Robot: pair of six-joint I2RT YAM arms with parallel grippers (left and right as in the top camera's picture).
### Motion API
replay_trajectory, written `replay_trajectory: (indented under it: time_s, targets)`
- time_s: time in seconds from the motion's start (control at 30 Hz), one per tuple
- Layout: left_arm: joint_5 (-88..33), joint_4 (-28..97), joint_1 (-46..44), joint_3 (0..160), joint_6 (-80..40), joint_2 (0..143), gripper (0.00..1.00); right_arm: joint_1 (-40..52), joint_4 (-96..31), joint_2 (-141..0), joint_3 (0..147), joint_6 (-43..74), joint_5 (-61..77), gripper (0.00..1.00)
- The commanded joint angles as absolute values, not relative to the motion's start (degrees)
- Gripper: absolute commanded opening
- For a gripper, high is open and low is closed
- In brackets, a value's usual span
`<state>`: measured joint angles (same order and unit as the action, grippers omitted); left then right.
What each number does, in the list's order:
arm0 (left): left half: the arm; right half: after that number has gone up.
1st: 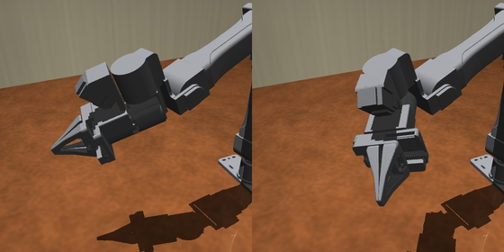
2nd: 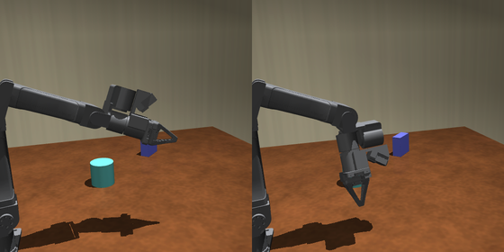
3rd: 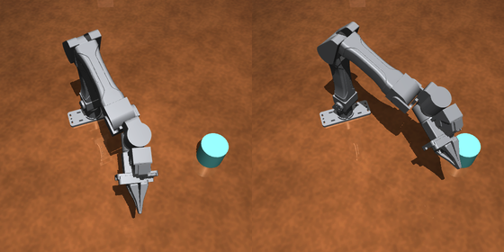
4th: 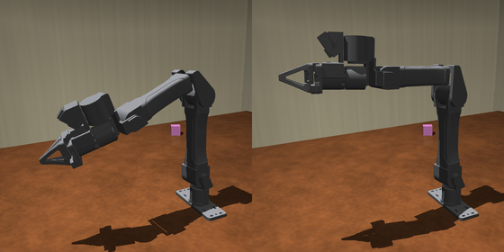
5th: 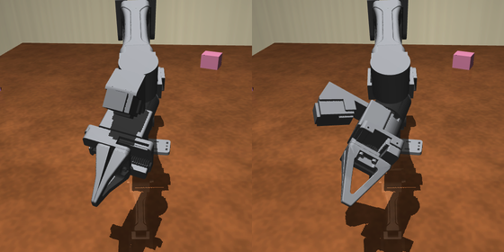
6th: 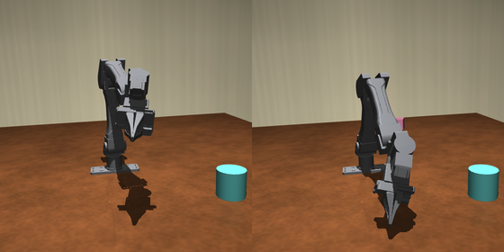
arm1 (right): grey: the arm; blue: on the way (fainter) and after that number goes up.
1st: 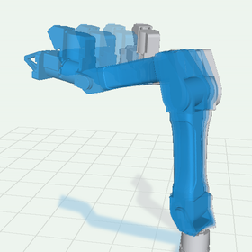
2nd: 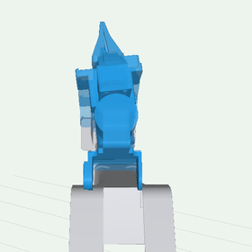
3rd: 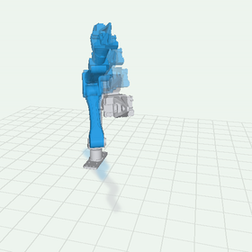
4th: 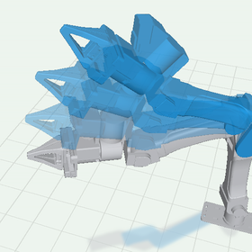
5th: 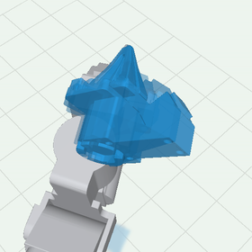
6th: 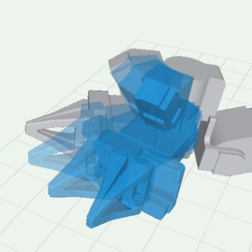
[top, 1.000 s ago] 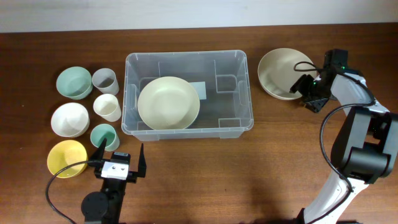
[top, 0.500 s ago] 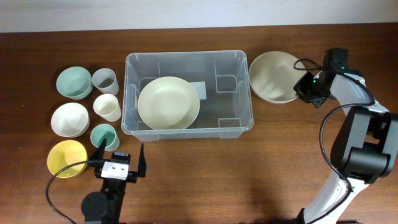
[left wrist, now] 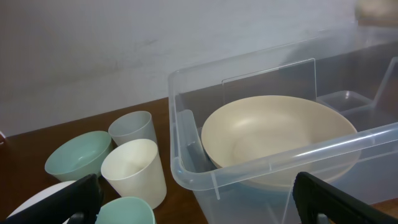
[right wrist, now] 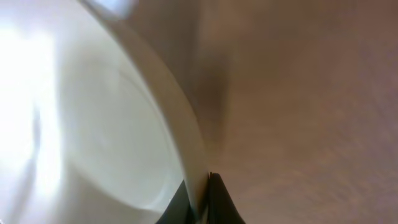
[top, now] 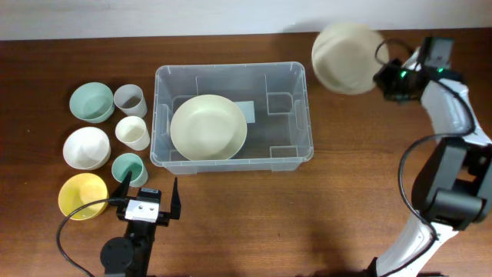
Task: Pack container
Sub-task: 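Carry the cream bowl left and lower it onto the stacked bowls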
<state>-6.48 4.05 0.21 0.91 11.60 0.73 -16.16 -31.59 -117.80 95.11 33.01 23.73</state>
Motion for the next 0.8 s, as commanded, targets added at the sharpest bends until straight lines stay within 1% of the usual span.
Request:
replay_trajectory:
  time_s: [0.0,0.1,0.13,0.2,0.3,0.4,0.6,0.77]
  targets:
    - [-6.7,4.1,0.5,0.6,12.5,0.3,1.00,-15.7,-31.1,-108.9,101.5,33.3,36.7,0.04]
    - [-6.7,4.1,0.6,0.6,12.5,0.3,1.00,-13.4,-31.1,-105.1,102.2,32.5,43.8,0.04]
    - [-6.7,4.1,0.5,0.6,12.5,0.3,1.00,-11.3,-31.7,-103.3,102.2,30.3,46.6,0.04]
    - [-6.7,4.1,0.5,0.6,12.5,0.3,1.00,-7.6,-34.5,-101.6,102.2,27.0,46.7,0.04]
    - [-6.7,4.1,0.5,0.6,12.5,0.3,1.00,-0.6,-40.6,-101.1,102.2,22.1,42.6,0.04]
    - [-6.7,4.1,0.5,0.6,12.5,0.3,1.00,6.8,-44.8,-102.5,101.4,19.7,36.6,0.04]
    - [-6.7,4.1,0.5,0.6,12.5,0.3,1.00,21.2,-47.2,-108.9,100.7,20.3,27.4,0.04]
    - [-6.7,4.1,0.5,0.6,12.5,0.3,1.00,25.0,-47.4,-113.7,100.7,22.1,27.6,0.04]
